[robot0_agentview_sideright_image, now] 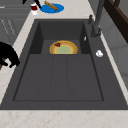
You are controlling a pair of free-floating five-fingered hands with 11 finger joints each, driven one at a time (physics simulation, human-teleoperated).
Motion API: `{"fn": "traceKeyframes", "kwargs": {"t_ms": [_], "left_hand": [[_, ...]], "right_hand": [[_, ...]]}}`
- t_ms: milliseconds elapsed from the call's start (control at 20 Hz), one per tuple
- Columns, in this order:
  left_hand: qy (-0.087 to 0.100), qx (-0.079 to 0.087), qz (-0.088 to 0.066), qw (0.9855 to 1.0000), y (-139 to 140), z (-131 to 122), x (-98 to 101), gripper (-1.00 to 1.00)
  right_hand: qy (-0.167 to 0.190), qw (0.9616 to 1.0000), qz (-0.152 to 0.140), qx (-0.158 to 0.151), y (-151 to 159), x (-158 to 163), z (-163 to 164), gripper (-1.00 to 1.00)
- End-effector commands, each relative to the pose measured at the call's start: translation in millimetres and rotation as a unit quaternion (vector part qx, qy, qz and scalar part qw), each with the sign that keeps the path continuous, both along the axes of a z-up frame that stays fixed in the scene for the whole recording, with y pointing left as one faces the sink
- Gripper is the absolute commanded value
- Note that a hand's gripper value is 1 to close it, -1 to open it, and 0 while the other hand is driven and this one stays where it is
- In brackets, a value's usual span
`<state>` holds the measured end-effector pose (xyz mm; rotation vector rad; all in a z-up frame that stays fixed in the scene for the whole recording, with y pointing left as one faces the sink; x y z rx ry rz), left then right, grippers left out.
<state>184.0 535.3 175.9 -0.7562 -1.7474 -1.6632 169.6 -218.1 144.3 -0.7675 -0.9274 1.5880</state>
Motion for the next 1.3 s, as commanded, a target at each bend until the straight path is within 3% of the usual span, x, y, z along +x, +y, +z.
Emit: {"fn": "traceKeyframes", "kwargs": {"t_ms": [0, 200, 300, 350, 450, 600, 750, 800, 850, 900, 1000, 1250], "left_hand": [[0.008, 0.000, -0.013, 0.9999, -2, 7, 0.8, -1.00], [0.017, -0.001, -0.008, 0.9998, -1, 15, 3.4, -1.00], [0.006, -0.001, -0.001, 1.0000, 1, 20, 9.7, -1.00], [0.004, -0.001, 0.011, 0.9999, 4, 21, 14.0, -1.00], [0.004, -0.003, 0.014, 0.9999, 14, 20, 18.3, -1.00], [0.005, -0.003, 0.007, 1.0000, 18, 19, 20.4, -1.00], [0.011, -0.002, -0.012, 0.9999, 23, 19, 31.9, -1.00], [0.018, -0.002, -0.002, 0.9998, 21, 19, 36.9, -1.00], [0.020, -0.004, -0.002, 0.9998, 24, 19, 42.8, -1.00], [0.015, -0.004, 0.005, 0.9999, 29, 19, 45.9, -1.00], [0.006, -0.009, 0.033, 0.9994, 33, 20, 45.8, -1.00], [0.006, -0.008, 0.040, 0.9992, 42, 23, 54.3, -1.00]], "right_hand": [[0.000, 1.0000, 0.000, 0.000, 0, 0, 0, 0.00], [0.000, 1.0000, 0.000, 0.000, 0, 0, 0, 0.00], [0.000, 1.0000, 0.000, 0.000, 0, 0, 0, 0.00], [0.000, 1.0000, 0.000, 0.000, 0, 0, 0, 0.00], [0.000, 1.0000, 0.000, 0.000, 0, 0, 0, 0.00], [0.000, 1.0000, 0.000, 0.000, 0, 0, 0, 0.00], [0.000, 1.0000, 0.000, 0.000, 0, 0, 0, 0.00], [0.000, 1.0000, 0.000, 0.000, 0, 0, 0, 0.00], [0.000, 1.0000, 0.000, 0.000, 0, 0, 0, 0.00], [0.000, 1.0000, 0.000, 0.000, 0, 0, 0, 0.00], [0.000, 1.0000, 0.000, 0.000, 0, 0, 0, 0.00], [0.000, 1.0000, 0.000, 0.000, 0, 0, 0, 0.00]]}}
